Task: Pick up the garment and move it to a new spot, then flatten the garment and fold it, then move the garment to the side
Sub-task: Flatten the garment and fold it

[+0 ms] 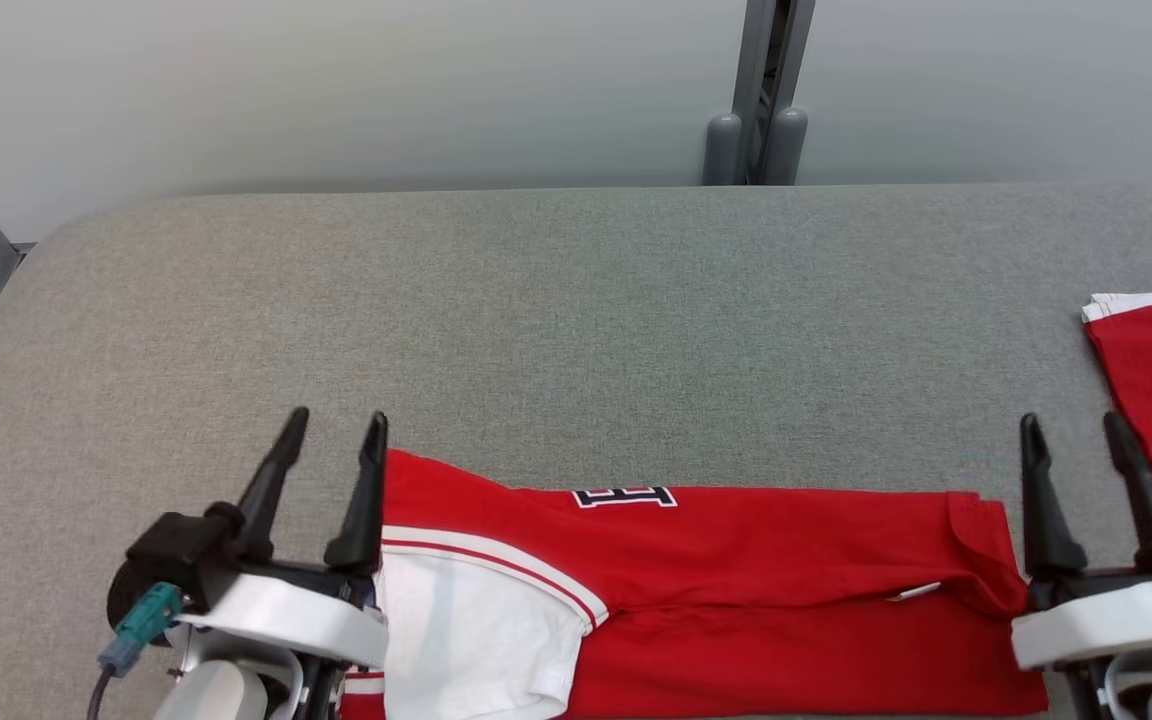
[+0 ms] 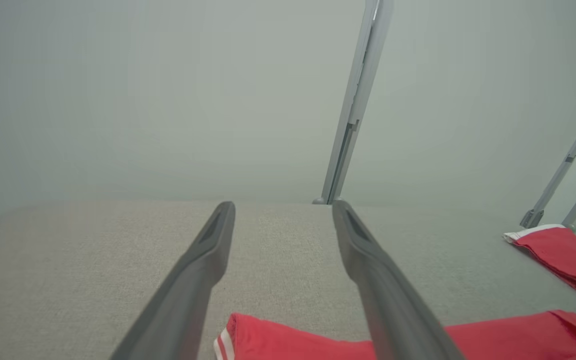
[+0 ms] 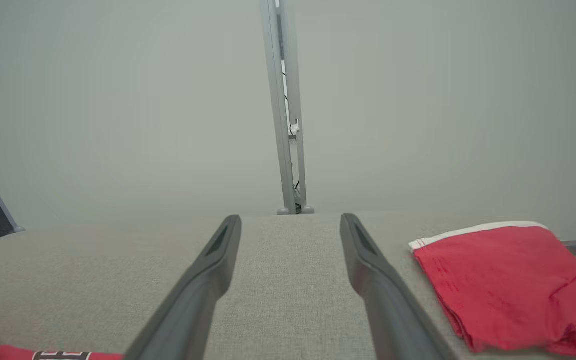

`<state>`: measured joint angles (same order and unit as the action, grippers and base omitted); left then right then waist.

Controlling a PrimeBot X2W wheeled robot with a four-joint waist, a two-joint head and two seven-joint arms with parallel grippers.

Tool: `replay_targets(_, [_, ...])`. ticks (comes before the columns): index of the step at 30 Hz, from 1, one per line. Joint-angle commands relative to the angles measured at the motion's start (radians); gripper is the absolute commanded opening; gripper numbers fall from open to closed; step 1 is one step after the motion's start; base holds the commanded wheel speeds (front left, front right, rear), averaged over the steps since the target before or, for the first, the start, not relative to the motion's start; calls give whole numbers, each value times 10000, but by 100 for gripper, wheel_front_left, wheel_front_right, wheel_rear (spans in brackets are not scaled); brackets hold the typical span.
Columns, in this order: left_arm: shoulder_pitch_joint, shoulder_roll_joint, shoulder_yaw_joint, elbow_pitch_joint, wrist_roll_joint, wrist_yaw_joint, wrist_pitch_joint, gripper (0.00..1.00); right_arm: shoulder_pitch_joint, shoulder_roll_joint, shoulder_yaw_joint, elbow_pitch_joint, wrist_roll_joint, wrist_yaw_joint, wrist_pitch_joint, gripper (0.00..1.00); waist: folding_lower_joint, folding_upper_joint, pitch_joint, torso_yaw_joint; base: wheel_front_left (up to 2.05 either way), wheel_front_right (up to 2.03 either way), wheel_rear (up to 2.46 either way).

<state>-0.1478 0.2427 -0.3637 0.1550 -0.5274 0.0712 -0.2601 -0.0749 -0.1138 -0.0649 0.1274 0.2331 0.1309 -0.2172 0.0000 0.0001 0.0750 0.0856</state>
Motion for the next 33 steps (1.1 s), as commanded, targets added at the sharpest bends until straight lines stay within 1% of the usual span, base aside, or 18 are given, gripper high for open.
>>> replay_targets(1, [77,-298,467,-128,361,-155,-49,100,162,20,72,219,-153,-6,-184,100,0,-1,6,-3,0,0,0])
replay_targets(6, [606,-1099,1577,-131,1285,-709,-36,100,295,175,165,803,-272,-6,-390,100,0,-1,32,-41,0,0,0])
replay_targets(9, [784,-1427,2021,-47,1701,-1092,-36,100,256,234,159,1057,-249,-6,-428,100,0,-1,50,-52,0,0,0])
replay_targets(12, [853,-1628,2325,50,2013,-1363,-37,100,172,264,122,1213,-240,-6,-473,100,0,-1,82,-53,0,0,0])
replay_targets(13, [853,-1628,2325,50,2013,-1363,-37,100,172,264,122,1213,-240,-6,-473,100,0,-1,82,-53,0,0,0])
replay_targets(17, [826,-1776,2570,137,2320,-1615,-37,100,90,236,128,1412,-249,-6,-495,100,0,-1,120,-53,0,0,0])
replay_targets(20, [817,-1823,2682,232,2465,-1743,-38,100,148,296,14,1839,-132,-6,-479,100,0,-1,135,-45,0,0,0])
replay_targets(28, [746,-1889,2641,411,2717,-1923,-38,100,60,492,-39,3760,840,-6,130,100,0,-1,188,63,0,0,0])
replay_targets(33, [701,-1897,2670,495,2768,-1964,-39,100,-77,507,-64,4880,1031,-6,-21,100,0,-1,202,147,0,0,0])
